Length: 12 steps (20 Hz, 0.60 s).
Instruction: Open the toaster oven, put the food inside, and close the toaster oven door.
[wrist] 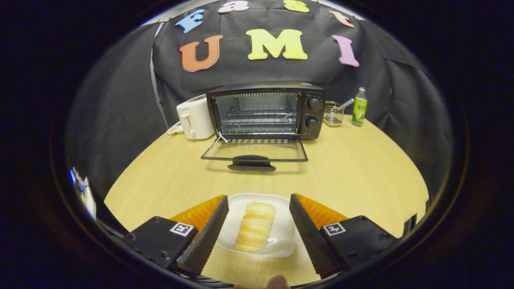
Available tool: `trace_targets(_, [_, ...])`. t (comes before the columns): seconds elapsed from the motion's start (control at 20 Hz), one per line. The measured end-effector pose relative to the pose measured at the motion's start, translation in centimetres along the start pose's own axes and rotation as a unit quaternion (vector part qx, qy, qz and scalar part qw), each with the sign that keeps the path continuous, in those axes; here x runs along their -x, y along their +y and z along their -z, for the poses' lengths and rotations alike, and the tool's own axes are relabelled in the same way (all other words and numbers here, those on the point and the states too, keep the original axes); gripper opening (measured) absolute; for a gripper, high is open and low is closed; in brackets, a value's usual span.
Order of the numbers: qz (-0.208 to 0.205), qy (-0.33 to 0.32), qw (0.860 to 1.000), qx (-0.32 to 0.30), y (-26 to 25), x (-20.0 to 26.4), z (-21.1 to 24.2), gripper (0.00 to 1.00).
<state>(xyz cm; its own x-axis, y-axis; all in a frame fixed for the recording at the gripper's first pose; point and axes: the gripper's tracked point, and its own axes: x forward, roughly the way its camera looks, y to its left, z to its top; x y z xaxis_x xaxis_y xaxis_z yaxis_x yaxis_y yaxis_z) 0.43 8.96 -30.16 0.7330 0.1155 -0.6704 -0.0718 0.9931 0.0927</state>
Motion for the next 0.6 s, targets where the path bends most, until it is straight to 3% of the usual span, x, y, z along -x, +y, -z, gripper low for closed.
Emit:
trace_targets(0.4, [0.008, 0.033, 0.999, -0.028, 0.4, -2.1, 4.1, 0.97])
trace_targets(0.6, [-0.001, 0.051, 0.998, -0.042, 0.8, -2.7, 5.0, 0.87])
